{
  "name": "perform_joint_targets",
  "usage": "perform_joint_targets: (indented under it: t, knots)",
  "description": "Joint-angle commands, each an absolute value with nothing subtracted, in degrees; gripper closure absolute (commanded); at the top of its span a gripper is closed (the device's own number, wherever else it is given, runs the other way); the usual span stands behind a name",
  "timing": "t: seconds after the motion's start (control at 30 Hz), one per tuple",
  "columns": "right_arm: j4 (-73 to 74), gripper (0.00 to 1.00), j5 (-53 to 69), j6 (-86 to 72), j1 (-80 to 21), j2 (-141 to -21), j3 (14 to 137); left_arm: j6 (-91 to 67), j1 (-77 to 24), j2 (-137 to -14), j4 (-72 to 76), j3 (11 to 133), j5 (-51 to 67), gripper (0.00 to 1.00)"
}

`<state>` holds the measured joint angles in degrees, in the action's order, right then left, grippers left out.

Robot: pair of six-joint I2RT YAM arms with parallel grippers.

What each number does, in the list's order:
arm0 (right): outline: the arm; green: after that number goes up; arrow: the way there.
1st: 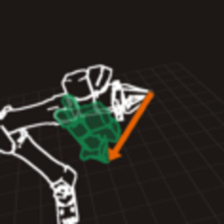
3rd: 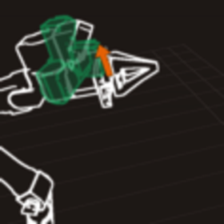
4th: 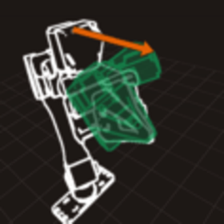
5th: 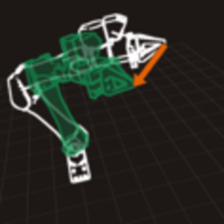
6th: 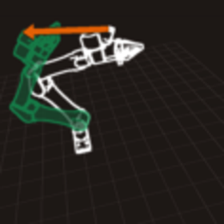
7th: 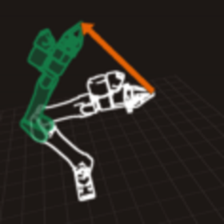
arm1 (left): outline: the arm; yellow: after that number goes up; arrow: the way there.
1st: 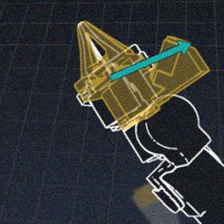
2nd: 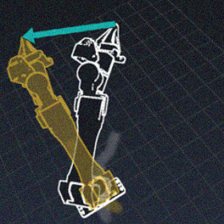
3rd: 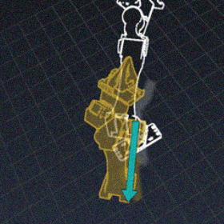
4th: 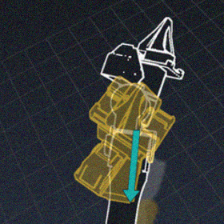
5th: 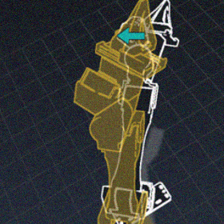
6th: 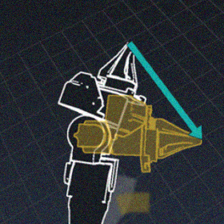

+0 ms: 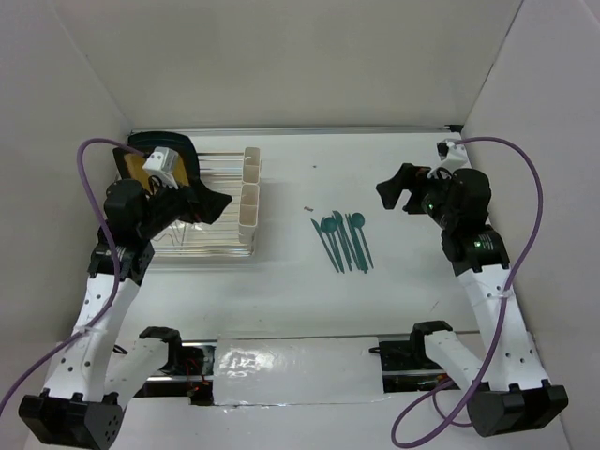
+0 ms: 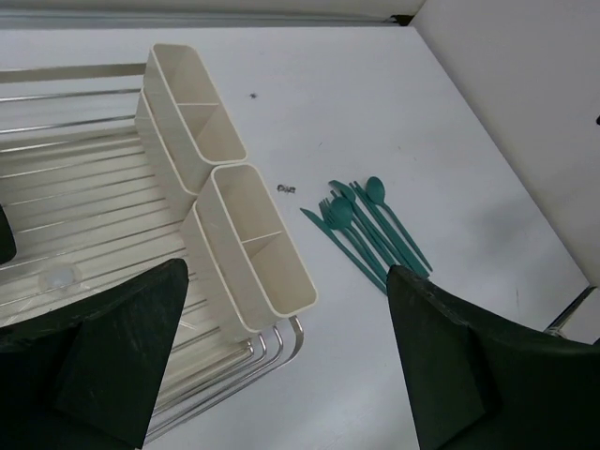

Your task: Sort the eating utensils into containers

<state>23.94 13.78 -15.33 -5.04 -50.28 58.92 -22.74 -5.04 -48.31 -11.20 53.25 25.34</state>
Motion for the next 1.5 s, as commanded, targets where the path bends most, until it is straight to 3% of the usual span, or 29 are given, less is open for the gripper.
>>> perform_joint_targets:
  t: [0.0,0.1,0.13,0.17,0.33,0.53,0.57,0.6,0.87,1.1,1.33,1.47]
  knots:
    - [24.0,0.00,13.5,-13.3,-6.2,-50.4,59.0,-23.8,-4.7,-50.2,-11.5,56.3,23.6,0.00]
    - [24.0,0.03,12.9,-13.7,-6.9,-52.8,57.6,-24.6,-4.0,-50.0,-10.2,54.8,25.6,0.00]
    - [24.0,0.13,12.9,-13.7,-7.3,-54.4,56.4,-24.4,-3.8,-49.9,-9.5,54.7,26.1,0.00]
    - [24.0,0.15,12.4,-13.8,-8.1,-55.4,56.3,-24.4,-3.6,-50.1,-9.3,54.6,26.7,0.00]
    - [20.0,0.16,9.9,-15.6,-11.9,-58.9,52.7,-23.4,-1.9,-51.6,-9.7,54.8,28.7,0.00]
    - [18.7,0.12,-0.4,-16.9,-19.7,-64.7,50.2,-23.0,-1.7,-53.7,-10.5,55.5,30.1,0.00]
    - [18.2,0.02,-3.0,-17.6,-21.5,-66.5,50.2,-22.9,-1.8,-54.1,-10.6,55.5,30.2,0.00]
    - [18.2,0.00,-3.9,-17.8,-22.1,-67.3,50.2,-22.9,-1.7,-54.1,-10.6,55.7,30.3,0.00]
    - [16.3,0.00,-9.2,-19.3,-27.5,-69.6,49.0,-23.8,-0.8,-53.7,-10.2,55.4,29.8,0.00]
    - [14.4,0.19,-13.8,-18.9,-29.0,-75.9,49.0,-23.5,-0.9,-52.4,-9.3,54.4,29.4,0.00]
    - [13.1,0.24,-18.9,-17.3,-27.6,-82.3,50.1,-23.6,-0.9,-52.7,-9.4,54.6,29.2,0.00]
    - [10.5,0.39,-15.7,-16.5,-24.6,-83.3,48.9,-23.6,-0.8,-53.3,-9.5,54.8,30.2,0.00]
